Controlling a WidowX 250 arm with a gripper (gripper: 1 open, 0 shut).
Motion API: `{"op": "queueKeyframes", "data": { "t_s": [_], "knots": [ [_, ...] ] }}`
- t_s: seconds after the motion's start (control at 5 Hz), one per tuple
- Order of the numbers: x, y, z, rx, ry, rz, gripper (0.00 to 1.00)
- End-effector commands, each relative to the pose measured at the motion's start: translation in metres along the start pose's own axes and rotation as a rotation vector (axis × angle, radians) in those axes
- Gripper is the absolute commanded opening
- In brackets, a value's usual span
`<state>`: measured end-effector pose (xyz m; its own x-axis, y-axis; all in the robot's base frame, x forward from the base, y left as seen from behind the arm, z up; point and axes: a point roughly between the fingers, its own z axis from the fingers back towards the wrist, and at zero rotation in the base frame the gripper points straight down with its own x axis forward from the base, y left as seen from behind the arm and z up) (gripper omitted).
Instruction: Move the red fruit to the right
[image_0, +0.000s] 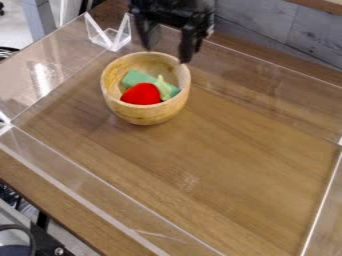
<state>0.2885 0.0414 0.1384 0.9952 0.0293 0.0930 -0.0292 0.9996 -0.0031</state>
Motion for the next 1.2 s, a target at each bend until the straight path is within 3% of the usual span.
{"op": "queueKeyframes", "data": {
  "t_s": [0.0, 0.4, 0.8, 1.0],
  "knots": [
    [-0.005, 0.014, 0.006, 0.006, -0.010, -0.026, 1.00],
    [-0.004, -0.004, -0.018, 0.000, 0.034, -0.005, 1.00],
    [0.000, 0.014, -0.036, 0.009, 0.056, 0.106, 1.00],
    [-0.006, 0.022, -0.034, 0.013, 0.060, 0.122, 0.00]
  ]
}}
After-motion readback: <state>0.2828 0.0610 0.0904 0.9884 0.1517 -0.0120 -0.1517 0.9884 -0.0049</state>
